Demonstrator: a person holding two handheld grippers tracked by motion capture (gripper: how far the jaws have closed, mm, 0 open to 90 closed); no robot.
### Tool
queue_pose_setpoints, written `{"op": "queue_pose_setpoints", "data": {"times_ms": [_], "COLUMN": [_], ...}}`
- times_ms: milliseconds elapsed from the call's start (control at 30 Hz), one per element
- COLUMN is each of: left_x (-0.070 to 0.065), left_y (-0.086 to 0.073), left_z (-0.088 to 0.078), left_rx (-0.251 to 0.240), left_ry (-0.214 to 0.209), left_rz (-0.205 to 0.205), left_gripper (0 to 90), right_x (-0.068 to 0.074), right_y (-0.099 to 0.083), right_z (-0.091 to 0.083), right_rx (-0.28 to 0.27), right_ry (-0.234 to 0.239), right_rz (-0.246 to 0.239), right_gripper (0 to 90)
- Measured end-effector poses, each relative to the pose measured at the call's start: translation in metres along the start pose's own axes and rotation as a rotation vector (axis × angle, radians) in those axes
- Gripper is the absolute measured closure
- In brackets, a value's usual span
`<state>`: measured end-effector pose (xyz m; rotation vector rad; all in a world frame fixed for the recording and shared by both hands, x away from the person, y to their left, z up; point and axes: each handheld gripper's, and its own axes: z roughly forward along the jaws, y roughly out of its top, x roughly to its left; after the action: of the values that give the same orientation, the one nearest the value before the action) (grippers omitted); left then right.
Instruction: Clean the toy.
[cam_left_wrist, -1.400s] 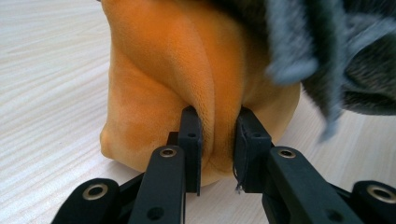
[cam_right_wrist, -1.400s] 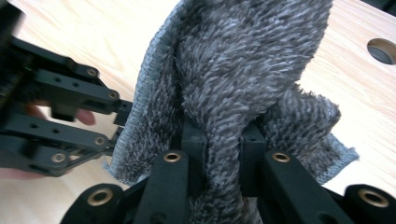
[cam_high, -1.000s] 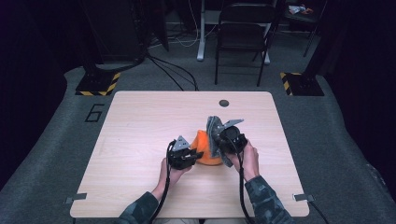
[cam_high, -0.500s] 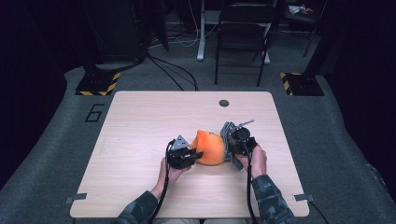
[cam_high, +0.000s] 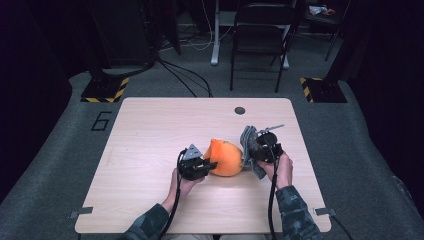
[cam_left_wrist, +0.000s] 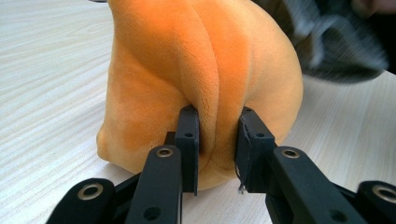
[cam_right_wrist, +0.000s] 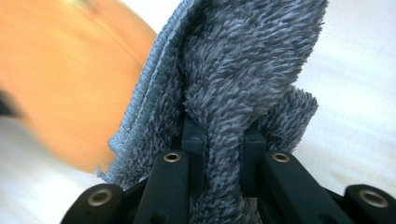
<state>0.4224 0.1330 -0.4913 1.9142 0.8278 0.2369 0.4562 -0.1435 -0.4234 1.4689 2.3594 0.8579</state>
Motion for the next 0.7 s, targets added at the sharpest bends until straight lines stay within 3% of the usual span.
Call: {"op": "queue_pose_setpoints", "data": {"times_ms": [67,167,200,233,300,400,467,533,600,633,700], "left_x": [0.0,0.0,0.0,0.0,-0.001,-0.001,-0.004,-0.006,-0.006,-0.006,-0.005], "left_y": [0.0,0.0,0.0,0.0,0.001,0.003,0.004,0.003,0.002,0.001,0.0], "left_z": [0.001,0.001,0.001,0.001,0.0,-0.003,-0.003,-0.001,0.001,0.003,0.004], "left_rx": [-0.006,-0.007,-0.005,-0.006,-0.008,0.009,0.02,0.048,0.07,0.068,0.061], "left_ry": [0.003,0.003,0.003,0.005,0.006,0.012,0.033,0.057,0.069,0.069,0.072], "left_rz": [-0.002,-0.002,0.001,0.004,0.012,0.048,0.074,0.105,0.13,0.122,0.126], "left_gripper": [72.6,71.0,69.7,67.3,62.1,53.1,48.4,43.8,42.7,43.2,50.3], "right_x": [0.011,0.031,0.037,0.042,0.042,0.034,0.028,0.026,0.025,0.025,0.026], "right_y": [0.005,0.007,0.006,0.005,0.004,0.002,0.001,-0.001,-0.001,-0.002,-0.002], "right_z": [-0.009,-0.005,0.001,0.006,0.009,0.009,0.011,0.012,0.012,0.013,0.013], "right_rx": [-0.04,-0.029,-0.015,-0.005,-0.013,-0.014,-0.013,-0.017,-0.018,-0.02,-0.021], "right_ry": [0.026,0.085,0.081,0.047,0.046,0.087,0.112,0.101,0.096,0.097,0.098], "right_rz": [-0.022,-0.068,-0.087,-0.116,-0.116,-0.083,-0.059,-0.059,-0.059,-0.06,-0.06], "right_gripper": [77.7,77.5,77.4,77.3,76.3,75.6,75.5,75.6,75.5,75.5,75.5]}}
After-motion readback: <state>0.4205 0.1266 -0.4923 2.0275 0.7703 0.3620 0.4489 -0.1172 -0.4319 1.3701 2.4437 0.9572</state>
